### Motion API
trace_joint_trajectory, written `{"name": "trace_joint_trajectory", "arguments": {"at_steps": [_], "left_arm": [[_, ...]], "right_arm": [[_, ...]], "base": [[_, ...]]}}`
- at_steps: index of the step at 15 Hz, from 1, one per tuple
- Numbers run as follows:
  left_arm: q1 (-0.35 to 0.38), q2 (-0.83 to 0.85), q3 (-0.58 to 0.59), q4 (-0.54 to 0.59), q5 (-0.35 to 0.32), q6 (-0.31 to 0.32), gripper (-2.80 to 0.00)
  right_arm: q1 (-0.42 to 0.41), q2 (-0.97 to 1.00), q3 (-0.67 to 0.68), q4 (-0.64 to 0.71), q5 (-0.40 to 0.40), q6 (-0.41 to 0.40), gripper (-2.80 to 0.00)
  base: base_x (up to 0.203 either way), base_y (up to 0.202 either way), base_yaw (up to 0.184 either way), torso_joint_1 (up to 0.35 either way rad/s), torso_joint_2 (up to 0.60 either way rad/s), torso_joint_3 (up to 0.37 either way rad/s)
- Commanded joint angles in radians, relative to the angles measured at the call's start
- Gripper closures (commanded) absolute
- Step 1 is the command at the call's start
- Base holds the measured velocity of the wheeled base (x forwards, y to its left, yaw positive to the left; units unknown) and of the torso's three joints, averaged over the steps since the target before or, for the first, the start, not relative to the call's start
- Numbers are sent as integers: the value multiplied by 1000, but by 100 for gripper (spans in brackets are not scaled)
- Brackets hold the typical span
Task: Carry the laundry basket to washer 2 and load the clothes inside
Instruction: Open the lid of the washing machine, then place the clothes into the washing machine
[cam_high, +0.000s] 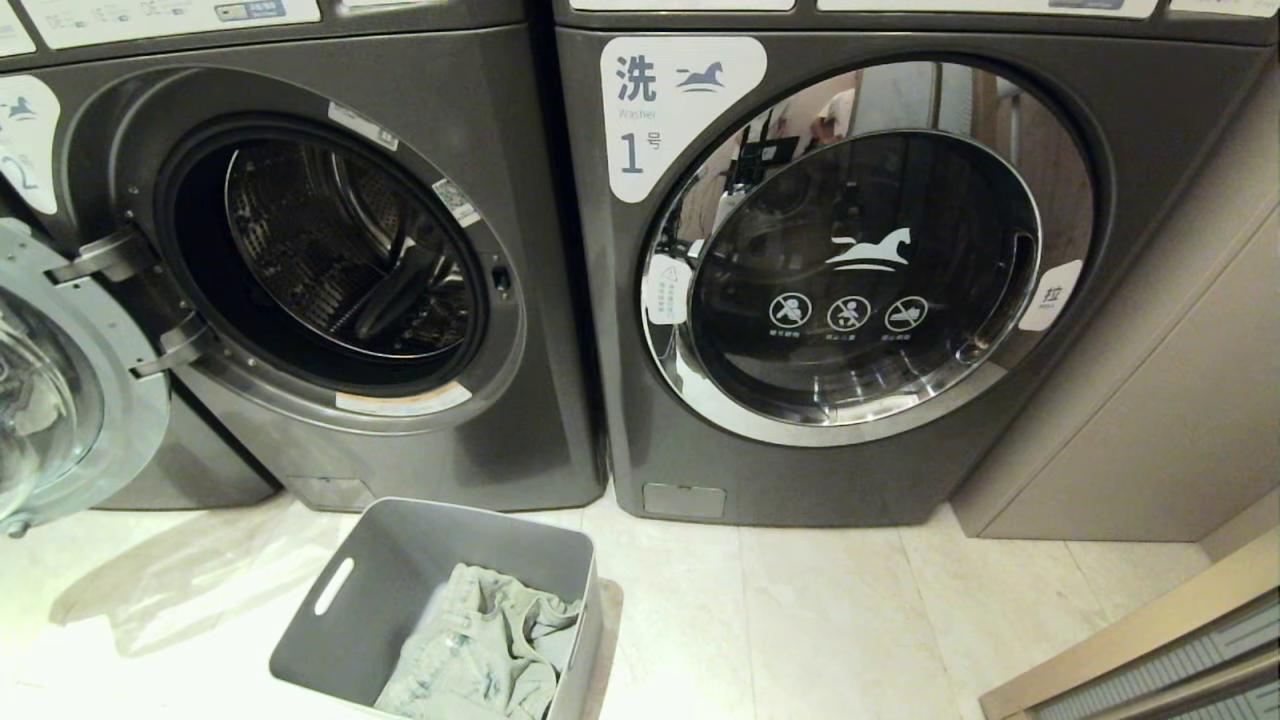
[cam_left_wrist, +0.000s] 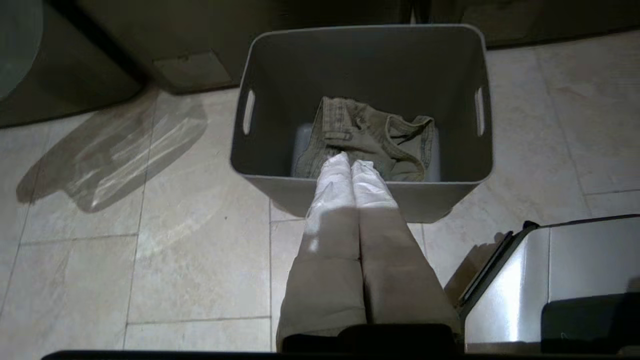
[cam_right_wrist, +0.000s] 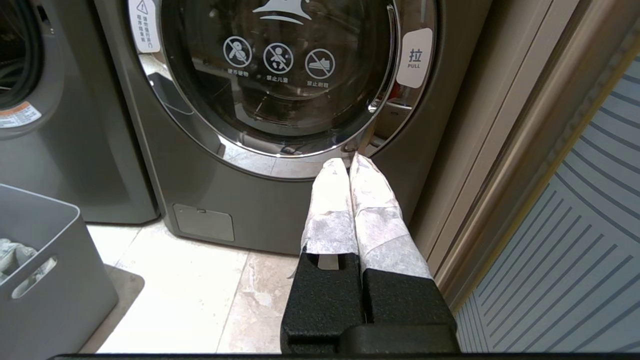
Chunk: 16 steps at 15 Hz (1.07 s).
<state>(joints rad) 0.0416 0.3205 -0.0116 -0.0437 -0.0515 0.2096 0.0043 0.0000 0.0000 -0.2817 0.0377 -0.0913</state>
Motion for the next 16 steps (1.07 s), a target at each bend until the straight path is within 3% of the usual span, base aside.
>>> {"name": "trace_joint_trajectory", "arguments": {"at_steps": [1, 4, 11, 16], "left_arm": [[-43, -187, 10, 10, -11, -3, 0], [-46, -328, 10, 30, -6, -34, 0], [-46, -321, 12, 42, 25, -129, 0], [-46, -321, 12, 42, 48, -162, 0]], "right_arm": [[0, 2, 40, -2, 1, -2, 0], [0, 2, 40, -2, 1, -1, 0], [0, 2, 40, -2, 1, -1, 0], [2, 2, 40, -2, 1, -1, 0]], "base": [[0, 0, 0, 0, 0, 0], [0, 0, 0, 0, 0, 0], [0, 0, 0, 0, 0, 0], [0, 0, 0, 0, 0, 0]]}}
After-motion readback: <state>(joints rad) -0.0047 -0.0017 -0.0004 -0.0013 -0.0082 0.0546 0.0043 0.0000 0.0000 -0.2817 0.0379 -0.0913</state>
